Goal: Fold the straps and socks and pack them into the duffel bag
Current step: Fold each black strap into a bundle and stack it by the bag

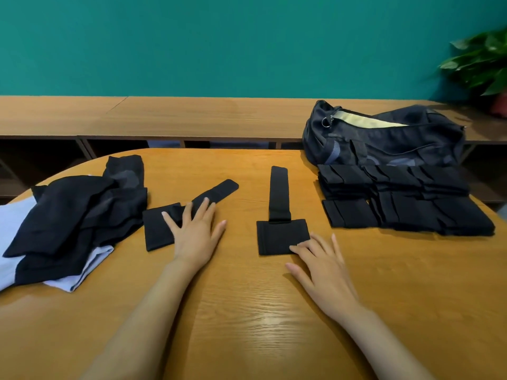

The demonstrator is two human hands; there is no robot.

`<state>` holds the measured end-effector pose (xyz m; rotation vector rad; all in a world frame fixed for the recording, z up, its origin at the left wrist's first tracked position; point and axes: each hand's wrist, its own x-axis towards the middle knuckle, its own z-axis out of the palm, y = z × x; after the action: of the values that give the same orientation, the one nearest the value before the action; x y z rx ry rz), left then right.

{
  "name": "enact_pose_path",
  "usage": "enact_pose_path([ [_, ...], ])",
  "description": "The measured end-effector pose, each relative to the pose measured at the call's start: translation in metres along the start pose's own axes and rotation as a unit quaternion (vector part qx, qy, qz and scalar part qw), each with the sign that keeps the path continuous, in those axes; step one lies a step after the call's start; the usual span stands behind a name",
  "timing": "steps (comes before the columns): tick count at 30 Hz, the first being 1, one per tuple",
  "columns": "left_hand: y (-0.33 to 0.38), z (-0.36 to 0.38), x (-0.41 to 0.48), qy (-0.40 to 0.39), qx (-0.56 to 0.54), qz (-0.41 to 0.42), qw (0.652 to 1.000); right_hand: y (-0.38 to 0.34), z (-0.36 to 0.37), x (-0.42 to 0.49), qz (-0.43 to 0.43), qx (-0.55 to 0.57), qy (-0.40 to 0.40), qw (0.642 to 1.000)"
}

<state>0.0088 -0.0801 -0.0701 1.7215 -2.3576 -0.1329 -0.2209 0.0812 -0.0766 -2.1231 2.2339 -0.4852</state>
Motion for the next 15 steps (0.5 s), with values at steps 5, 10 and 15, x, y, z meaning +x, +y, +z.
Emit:
enact_pose_path([
  [5, 0.051, -0.013, -0.067, -0.014, -0.142, 0.124, 0.982, -0.005, -0.006, -0.023, -0.015, 0.062, 0.0, 0.998],
  [10, 0.069, -0.005, -0.123, -0.061, -0.217, 0.101, 0.969, -0.008, -0.002, -0.047, -0.011, 0.15, 0.001, 0.989],
  [15, 0.064, 0.004, -0.146, -0.012, -0.257, 0.085, 0.963, -0.011, -0.001, -0.068, -0.003, 0.188, 0.024, 0.982],
])
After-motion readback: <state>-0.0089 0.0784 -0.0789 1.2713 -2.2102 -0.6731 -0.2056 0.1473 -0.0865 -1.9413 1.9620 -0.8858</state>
